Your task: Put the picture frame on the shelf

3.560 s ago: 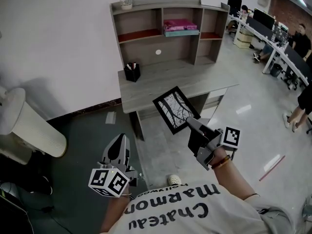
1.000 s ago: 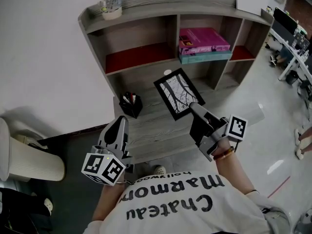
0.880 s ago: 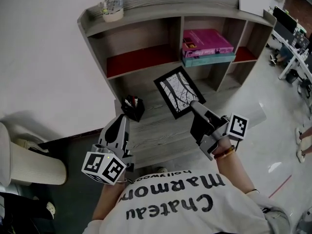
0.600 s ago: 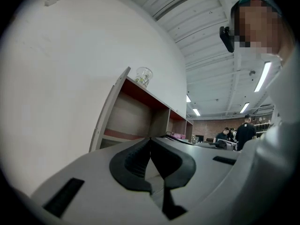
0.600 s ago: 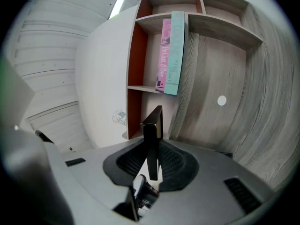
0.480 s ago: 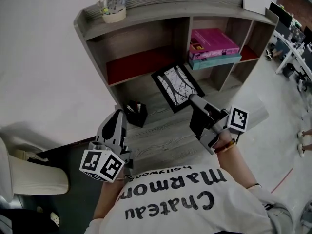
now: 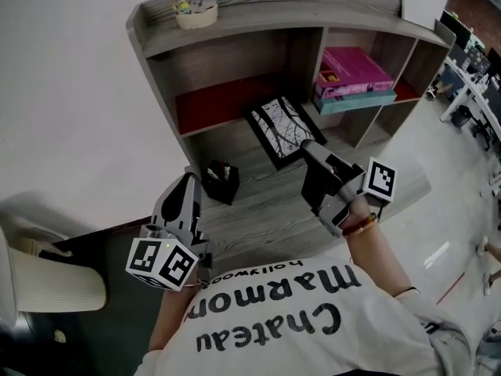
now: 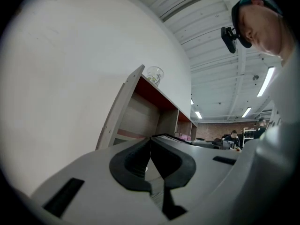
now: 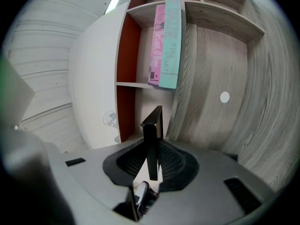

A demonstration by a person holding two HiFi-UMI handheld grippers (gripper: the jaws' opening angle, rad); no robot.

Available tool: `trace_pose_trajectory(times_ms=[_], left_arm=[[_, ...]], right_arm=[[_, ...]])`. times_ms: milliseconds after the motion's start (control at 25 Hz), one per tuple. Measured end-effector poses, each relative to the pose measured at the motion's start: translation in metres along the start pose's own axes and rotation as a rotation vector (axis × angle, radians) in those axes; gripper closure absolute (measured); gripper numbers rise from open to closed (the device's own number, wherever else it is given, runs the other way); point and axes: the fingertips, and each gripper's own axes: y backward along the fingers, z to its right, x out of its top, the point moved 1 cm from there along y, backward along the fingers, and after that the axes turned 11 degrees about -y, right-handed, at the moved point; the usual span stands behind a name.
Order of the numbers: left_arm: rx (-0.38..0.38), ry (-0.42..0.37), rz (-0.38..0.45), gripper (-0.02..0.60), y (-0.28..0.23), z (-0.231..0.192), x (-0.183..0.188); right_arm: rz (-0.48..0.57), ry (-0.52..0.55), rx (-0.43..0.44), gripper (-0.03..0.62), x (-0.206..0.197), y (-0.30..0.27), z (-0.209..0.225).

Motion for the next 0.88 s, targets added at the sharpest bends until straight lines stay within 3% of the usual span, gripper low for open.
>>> trace_pose_trajectory(times_ms=[480,880], left_arm=[[0.050,0.055,-0.014,0.565,0.006,-0.029,-0.014],[0.083,0.051,-0.026,0.565,0.014,-0.039,-0.017]], right_arm=[[0.008,-0.023,-0.058,0.513,0.006,-0.053,0.009],[0.039,-0.059,-0.097,0.513,0.005,-0.080,0.015]])
